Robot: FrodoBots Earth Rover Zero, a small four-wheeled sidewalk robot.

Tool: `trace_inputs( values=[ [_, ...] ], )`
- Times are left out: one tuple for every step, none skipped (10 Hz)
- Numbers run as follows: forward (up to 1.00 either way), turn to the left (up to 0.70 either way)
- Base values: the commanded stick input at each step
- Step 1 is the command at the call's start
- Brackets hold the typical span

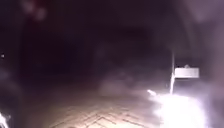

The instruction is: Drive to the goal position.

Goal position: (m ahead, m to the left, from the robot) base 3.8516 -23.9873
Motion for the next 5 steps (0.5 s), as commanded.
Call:
trace_inputs(
  values=[
    [0.0, 0.0],
    [0.0, 0.0],
    [0.22, 0.0],
    [0.55, 0.0],
    [0.7, 0.0]
  ],
)
